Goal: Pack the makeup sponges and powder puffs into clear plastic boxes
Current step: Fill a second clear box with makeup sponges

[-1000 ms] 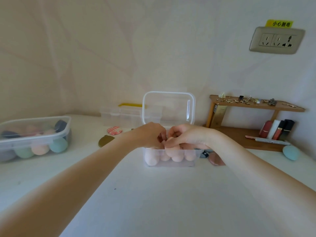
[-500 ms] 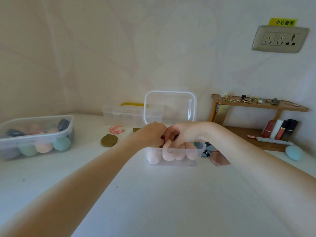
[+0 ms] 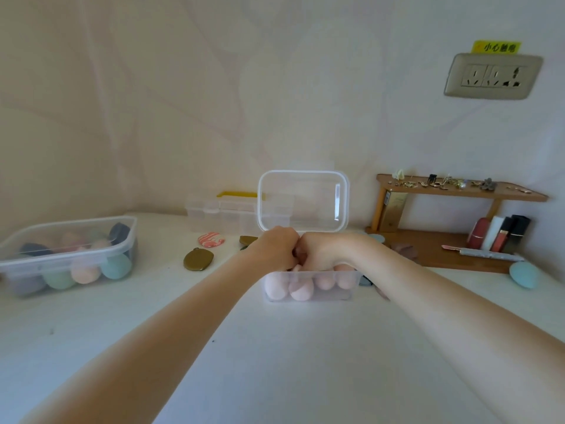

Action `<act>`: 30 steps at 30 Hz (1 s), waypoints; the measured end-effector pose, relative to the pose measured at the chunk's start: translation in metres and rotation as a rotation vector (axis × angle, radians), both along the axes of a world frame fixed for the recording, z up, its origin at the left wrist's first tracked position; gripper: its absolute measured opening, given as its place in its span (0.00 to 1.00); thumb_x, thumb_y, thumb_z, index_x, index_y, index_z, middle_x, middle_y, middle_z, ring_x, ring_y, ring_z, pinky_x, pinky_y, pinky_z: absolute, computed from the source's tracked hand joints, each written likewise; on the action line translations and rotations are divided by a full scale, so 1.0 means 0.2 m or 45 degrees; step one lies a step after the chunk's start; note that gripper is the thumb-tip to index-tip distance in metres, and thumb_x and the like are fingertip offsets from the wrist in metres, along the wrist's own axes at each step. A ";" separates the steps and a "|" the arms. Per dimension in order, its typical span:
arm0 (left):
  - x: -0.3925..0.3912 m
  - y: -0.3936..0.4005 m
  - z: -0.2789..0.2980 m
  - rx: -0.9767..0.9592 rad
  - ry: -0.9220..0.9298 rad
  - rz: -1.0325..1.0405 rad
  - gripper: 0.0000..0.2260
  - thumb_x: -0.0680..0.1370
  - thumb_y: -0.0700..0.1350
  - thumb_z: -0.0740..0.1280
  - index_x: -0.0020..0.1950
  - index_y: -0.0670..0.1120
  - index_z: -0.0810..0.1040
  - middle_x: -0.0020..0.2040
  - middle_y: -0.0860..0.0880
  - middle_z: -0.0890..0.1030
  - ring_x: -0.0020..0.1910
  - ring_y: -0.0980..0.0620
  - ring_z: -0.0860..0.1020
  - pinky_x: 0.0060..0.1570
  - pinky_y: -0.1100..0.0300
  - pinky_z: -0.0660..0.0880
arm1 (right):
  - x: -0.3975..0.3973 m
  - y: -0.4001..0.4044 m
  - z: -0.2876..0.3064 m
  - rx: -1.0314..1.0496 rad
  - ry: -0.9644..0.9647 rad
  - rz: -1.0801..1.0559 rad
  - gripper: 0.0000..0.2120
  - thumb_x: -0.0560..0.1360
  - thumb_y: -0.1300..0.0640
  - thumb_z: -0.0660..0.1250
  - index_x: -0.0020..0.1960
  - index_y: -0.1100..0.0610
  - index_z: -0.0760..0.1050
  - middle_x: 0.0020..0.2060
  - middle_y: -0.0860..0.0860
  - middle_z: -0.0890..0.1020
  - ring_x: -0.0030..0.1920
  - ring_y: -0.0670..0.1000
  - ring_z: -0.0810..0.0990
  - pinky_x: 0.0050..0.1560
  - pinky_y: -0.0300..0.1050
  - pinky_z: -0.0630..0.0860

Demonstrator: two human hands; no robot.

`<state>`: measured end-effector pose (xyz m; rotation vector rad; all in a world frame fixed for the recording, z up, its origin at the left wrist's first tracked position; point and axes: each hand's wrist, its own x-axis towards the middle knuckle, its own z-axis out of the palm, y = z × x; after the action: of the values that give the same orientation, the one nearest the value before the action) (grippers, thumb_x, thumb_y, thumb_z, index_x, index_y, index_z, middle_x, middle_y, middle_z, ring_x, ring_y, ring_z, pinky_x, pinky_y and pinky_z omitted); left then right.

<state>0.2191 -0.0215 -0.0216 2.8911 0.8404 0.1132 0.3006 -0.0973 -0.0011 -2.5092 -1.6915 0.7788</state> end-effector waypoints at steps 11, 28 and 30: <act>0.02 -0.07 0.23 -0.057 -0.387 0.039 0.10 0.75 0.41 0.61 0.49 0.43 0.82 0.52 0.46 0.82 0.51 0.46 0.80 0.49 0.56 0.76 | 0.10 -0.15 0.03 0.620 0.453 -0.106 0.06 0.74 0.59 0.66 0.45 0.55 0.82 0.41 0.45 0.81 0.45 0.46 0.78 0.48 0.35 0.72; -0.03 -0.16 0.15 -0.369 -0.049 -0.037 0.12 0.77 0.46 0.61 0.50 0.41 0.82 0.37 0.52 0.79 0.43 0.51 0.77 0.41 0.65 0.73 | 0.13 -0.23 -0.02 0.916 0.627 -0.351 0.20 0.72 0.76 0.52 0.35 0.59 0.77 0.34 0.54 0.81 0.37 0.49 0.80 0.41 0.34 0.78; -0.02 -0.16 0.14 -0.294 0.044 -0.062 0.12 0.77 0.49 0.61 0.50 0.45 0.82 0.42 0.51 0.79 0.47 0.49 0.77 0.44 0.64 0.71 | 0.13 -0.22 -0.02 0.864 0.462 -0.294 0.18 0.73 0.72 0.55 0.34 0.57 0.77 0.34 0.50 0.80 0.39 0.50 0.79 0.46 0.40 0.77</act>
<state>0.2157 -0.0544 0.0060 2.7014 0.7349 -0.0367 0.3271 -0.1417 -0.0045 -1.9080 -1.2382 0.4852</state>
